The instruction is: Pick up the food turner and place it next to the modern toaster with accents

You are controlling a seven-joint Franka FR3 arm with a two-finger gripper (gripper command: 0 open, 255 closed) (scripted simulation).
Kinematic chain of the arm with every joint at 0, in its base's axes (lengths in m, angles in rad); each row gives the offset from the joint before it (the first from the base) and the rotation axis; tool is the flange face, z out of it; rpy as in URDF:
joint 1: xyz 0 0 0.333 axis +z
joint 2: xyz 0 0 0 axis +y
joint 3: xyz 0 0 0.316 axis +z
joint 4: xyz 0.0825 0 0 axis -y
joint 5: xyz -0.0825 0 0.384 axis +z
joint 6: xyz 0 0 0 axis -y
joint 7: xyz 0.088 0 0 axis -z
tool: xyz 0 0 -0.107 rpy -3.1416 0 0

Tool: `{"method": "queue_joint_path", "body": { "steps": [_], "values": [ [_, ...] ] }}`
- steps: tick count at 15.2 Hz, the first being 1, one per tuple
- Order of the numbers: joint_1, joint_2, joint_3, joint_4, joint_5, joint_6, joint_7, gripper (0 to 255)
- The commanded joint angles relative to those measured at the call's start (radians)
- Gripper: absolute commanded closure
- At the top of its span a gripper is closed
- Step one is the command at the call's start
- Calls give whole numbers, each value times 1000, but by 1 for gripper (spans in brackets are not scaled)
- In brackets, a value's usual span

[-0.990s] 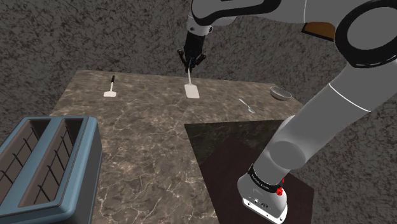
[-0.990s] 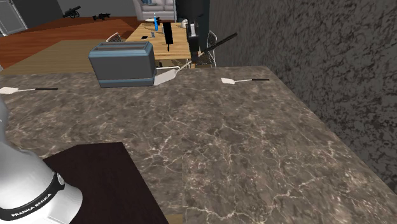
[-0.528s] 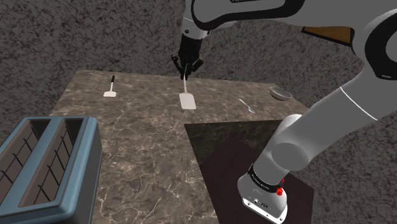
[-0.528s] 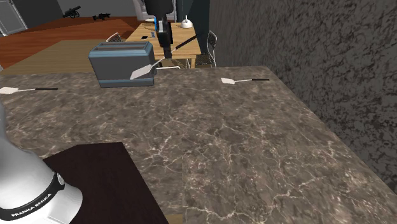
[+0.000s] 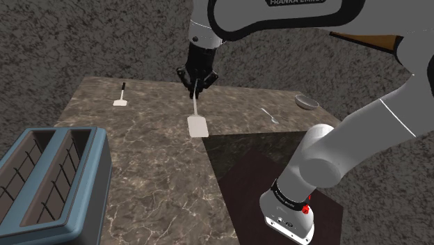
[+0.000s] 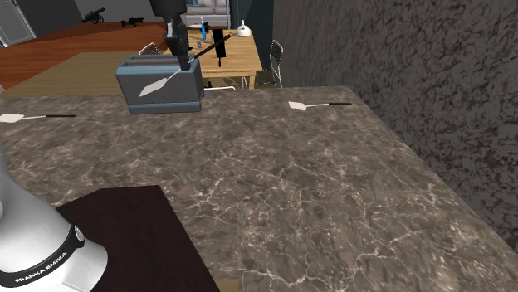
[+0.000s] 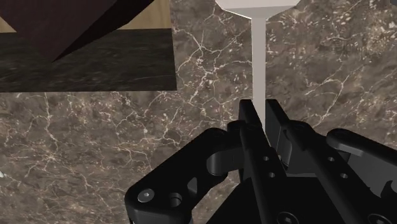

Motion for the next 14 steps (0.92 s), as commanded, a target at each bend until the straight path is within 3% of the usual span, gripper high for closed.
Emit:
{"method": "queue_joint_path", "body": {
  "steps": [1,14],
  "values": [
    [21,-21,33,-16,16,-5,46,255],
    [137,-14,273,33,104,-37,363,255]
  ]
}}
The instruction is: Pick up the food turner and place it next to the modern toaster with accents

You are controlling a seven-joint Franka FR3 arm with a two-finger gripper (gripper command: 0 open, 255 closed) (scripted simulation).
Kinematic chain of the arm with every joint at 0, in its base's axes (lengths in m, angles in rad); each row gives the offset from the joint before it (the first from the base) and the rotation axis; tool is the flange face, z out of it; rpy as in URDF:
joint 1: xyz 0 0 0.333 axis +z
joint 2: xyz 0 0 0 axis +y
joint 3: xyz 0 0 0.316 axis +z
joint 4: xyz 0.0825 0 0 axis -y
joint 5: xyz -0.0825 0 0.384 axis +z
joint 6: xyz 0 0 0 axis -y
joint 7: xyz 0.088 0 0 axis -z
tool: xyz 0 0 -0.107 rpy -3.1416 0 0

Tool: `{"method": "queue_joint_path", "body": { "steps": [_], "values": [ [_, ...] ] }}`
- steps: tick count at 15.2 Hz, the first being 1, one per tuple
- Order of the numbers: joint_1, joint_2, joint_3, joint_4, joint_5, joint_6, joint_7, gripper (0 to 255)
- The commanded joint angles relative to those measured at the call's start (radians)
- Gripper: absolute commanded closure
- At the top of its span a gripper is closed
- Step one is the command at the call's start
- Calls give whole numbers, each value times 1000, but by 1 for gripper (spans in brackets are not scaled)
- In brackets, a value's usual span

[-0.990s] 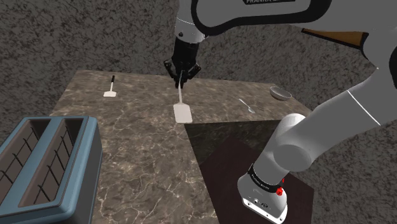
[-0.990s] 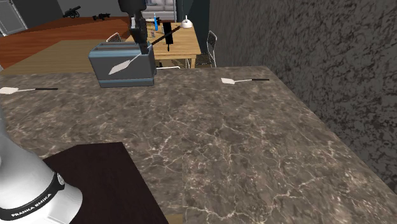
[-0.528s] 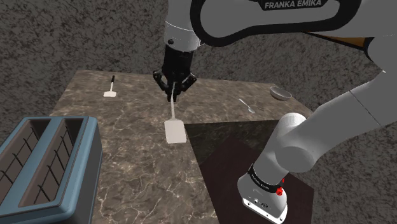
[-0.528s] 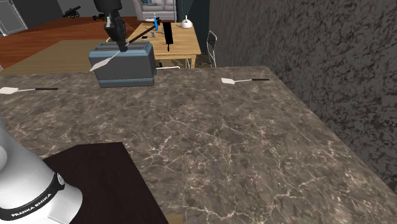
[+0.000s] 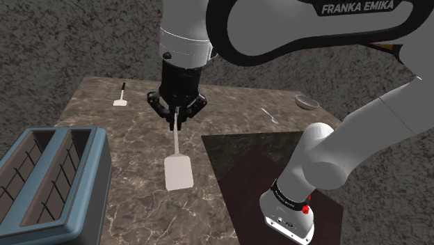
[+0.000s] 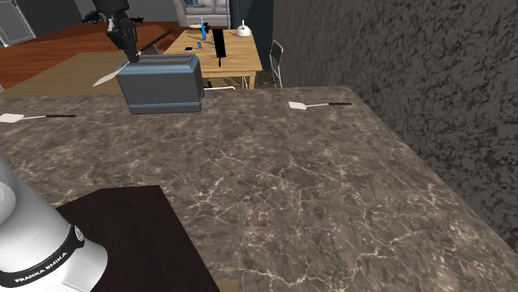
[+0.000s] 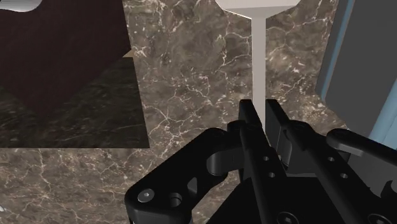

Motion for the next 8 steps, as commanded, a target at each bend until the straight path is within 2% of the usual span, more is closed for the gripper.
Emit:
{"method": "queue_joint_path", "body": {
  "steps": [1,8],
  "values": [
    [19,4,42,13,13,-5,57,255],
    [53,115,207,136,5,-15,272,255]
  ]
}}
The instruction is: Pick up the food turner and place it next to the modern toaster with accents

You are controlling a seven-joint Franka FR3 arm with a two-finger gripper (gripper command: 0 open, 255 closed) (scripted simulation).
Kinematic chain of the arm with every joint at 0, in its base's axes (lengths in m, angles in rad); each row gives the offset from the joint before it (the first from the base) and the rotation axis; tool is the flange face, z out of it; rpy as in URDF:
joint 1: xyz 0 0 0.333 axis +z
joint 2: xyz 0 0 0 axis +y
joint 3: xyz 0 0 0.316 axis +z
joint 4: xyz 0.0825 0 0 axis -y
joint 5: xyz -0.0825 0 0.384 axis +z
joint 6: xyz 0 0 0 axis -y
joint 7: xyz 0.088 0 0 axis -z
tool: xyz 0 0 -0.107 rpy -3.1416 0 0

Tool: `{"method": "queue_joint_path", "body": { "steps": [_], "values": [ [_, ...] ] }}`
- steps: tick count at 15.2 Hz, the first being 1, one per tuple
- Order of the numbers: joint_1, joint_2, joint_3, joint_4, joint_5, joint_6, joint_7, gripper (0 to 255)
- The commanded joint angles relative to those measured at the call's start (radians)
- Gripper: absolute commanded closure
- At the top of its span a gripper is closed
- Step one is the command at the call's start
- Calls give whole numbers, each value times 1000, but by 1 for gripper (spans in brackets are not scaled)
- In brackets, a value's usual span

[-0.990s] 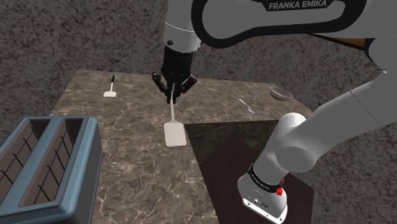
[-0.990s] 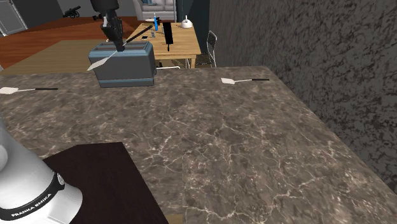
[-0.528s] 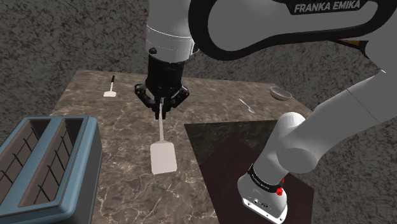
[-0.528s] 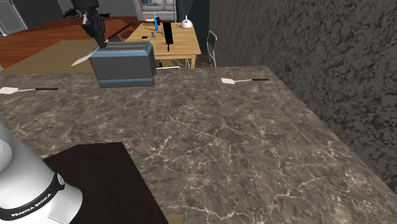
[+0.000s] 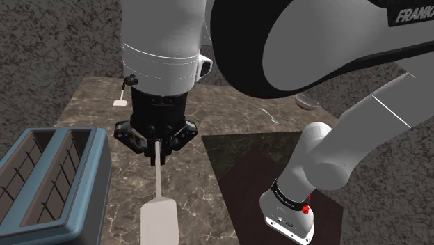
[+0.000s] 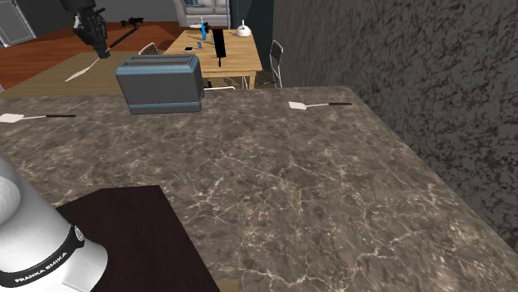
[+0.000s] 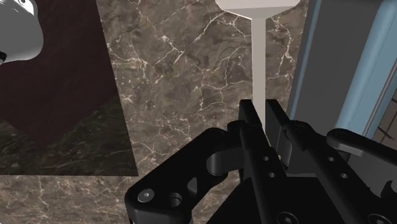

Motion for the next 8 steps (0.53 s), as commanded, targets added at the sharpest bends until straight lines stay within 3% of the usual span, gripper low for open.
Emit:
{"method": "queue_joint_path", "body": {
  "steps": [1,8],
  "values": [
    [4,24,29,8,-5,15,38,255],
    [6,41,46,-71,-8,110,48,255]
  ]
}}
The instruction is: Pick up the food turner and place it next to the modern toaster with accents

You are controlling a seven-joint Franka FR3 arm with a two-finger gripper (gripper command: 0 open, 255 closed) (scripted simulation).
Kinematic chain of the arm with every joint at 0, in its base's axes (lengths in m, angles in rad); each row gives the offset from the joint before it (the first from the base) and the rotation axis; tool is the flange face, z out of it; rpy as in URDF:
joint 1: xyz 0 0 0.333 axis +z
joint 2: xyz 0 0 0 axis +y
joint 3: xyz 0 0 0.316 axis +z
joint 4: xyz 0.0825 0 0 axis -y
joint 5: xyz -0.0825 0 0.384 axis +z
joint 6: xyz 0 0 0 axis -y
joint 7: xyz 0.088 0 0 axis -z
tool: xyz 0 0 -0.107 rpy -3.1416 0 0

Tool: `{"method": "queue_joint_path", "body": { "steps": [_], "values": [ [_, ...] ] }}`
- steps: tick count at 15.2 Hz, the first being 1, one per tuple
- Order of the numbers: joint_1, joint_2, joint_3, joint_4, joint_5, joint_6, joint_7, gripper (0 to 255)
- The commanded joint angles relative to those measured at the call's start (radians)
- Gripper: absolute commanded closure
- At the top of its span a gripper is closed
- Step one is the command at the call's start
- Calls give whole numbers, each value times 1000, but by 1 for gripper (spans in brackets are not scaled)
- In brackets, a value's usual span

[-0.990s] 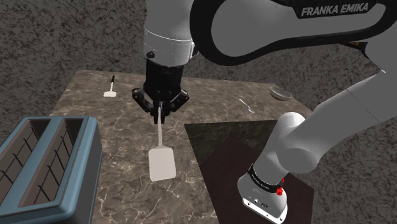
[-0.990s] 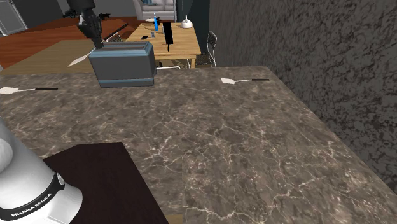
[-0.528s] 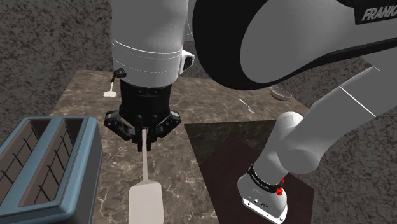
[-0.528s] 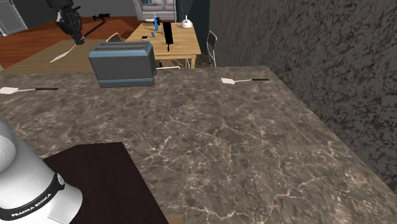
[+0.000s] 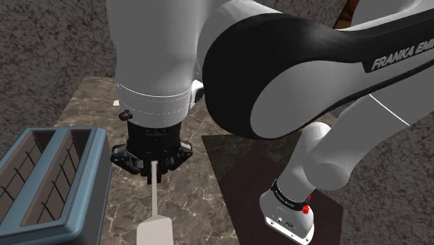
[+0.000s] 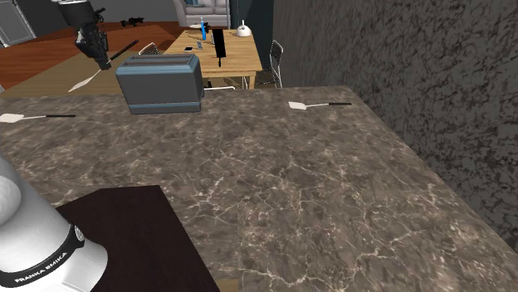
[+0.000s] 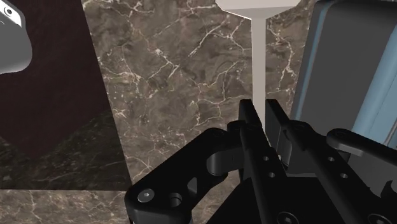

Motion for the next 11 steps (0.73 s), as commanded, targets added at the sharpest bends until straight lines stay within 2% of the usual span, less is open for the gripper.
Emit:
{"method": "queue_joint_path", "body": {
  "steps": [1,11],
  "values": [
    [-1,8,6,-23,-3,31,4,255],
    [-6,61,37,-118,-24,171,31,255]
  ]
}}
